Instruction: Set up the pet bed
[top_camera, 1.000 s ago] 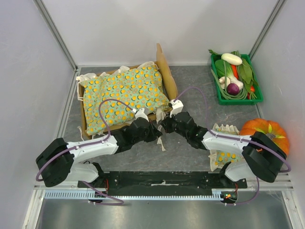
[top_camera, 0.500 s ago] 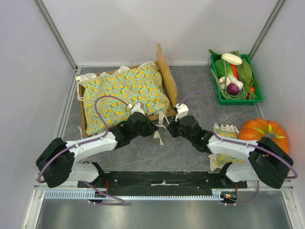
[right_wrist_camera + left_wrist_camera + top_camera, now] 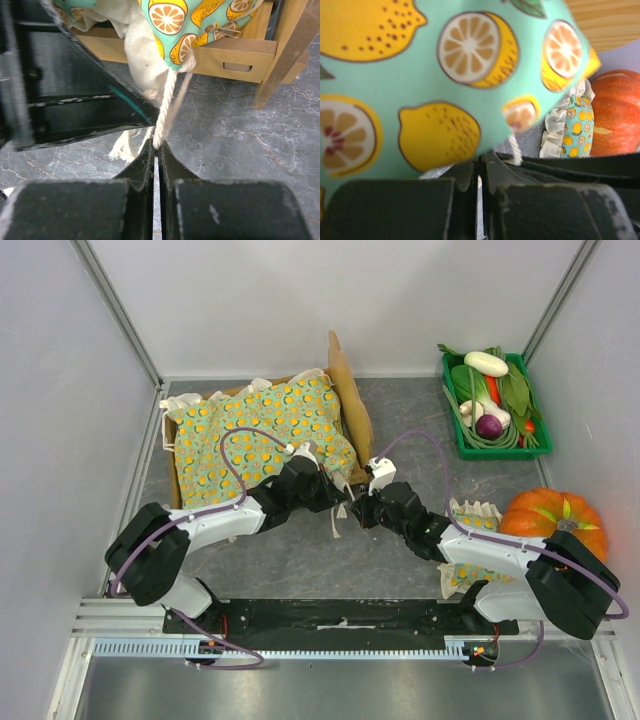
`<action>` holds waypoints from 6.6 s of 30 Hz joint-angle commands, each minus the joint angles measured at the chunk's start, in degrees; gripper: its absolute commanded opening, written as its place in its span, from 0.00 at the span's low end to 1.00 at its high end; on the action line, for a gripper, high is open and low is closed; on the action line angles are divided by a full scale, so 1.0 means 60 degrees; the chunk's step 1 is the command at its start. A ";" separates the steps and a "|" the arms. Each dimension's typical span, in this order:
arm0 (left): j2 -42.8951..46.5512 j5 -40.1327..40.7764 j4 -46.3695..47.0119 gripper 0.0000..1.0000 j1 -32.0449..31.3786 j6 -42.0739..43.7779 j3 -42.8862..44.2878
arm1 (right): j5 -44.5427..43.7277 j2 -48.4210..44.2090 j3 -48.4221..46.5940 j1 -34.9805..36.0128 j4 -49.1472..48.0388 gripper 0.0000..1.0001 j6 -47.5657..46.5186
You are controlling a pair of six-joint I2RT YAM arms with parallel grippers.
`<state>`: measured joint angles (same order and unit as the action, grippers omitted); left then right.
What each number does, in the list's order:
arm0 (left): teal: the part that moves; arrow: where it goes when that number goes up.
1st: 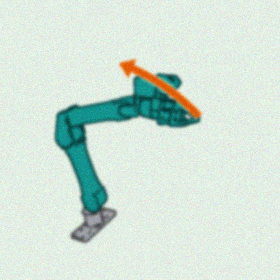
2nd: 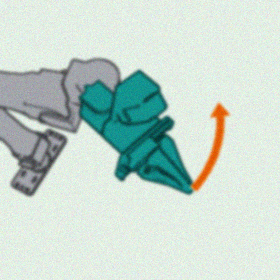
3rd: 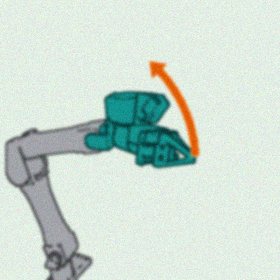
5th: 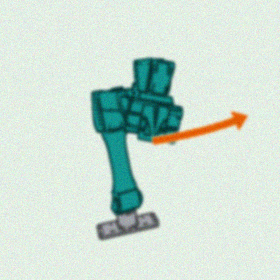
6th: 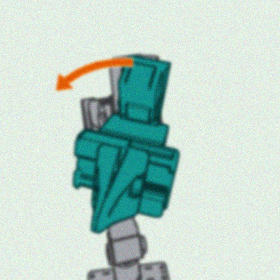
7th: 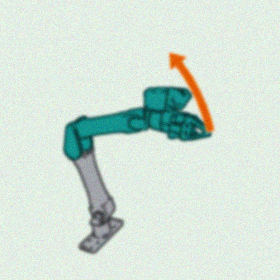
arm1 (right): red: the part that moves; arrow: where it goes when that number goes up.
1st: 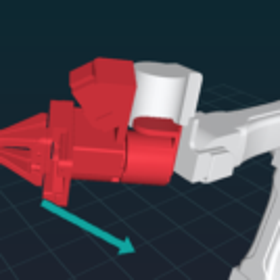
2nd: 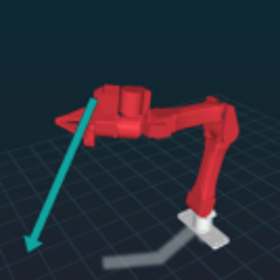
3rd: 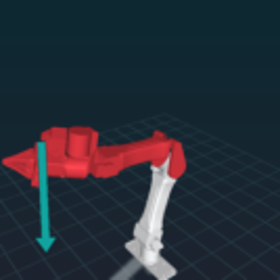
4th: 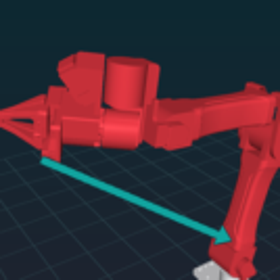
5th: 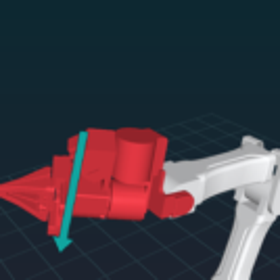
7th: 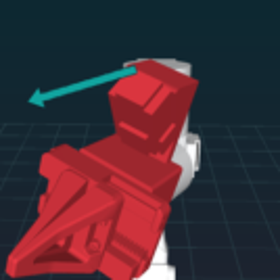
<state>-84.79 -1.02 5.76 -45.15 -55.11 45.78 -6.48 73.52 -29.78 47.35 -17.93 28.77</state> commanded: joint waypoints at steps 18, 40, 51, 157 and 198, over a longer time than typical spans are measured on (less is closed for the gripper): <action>-0.1790 -0.1866 0.1926 0.02 0.0830 -0.1405 0.1101 | 0.1490 0.0227 -0.0207 -0.0011 -0.0439 0.06 -0.0489; -0.1952 -0.2218 0.2175 0.02 0.0303 -0.1186 0.0061 | 0.0333 -0.0533 -0.0355 -0.0040 0.0000 0.29 -0.0386; -0.2420 -0.2994 0.2131 0.02 0.0288 -0.0820 0.0338 | -0.0019 -0.1983 -0.0193 -0.0040 0.1377 0.54 -0.0562; -0.2934 0.4036 -0.3333 0.02 -0.1572 0.2491 0.1629 | 0.0509 0.0038 -0.0178 -0.1198 0.1010 0.00 -0.0108; 0.4961 0.6307 -0.8957 0.02 -0.1558 -0.0144 -0.1375 | 0.0846 0.0785 -0.2434 -0.4552 0.1524 0.00 -0.0870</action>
<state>-58.48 31.70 -40.21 -54.63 -49.54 38.94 0.34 78.24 -41.28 21.56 -6.90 24.40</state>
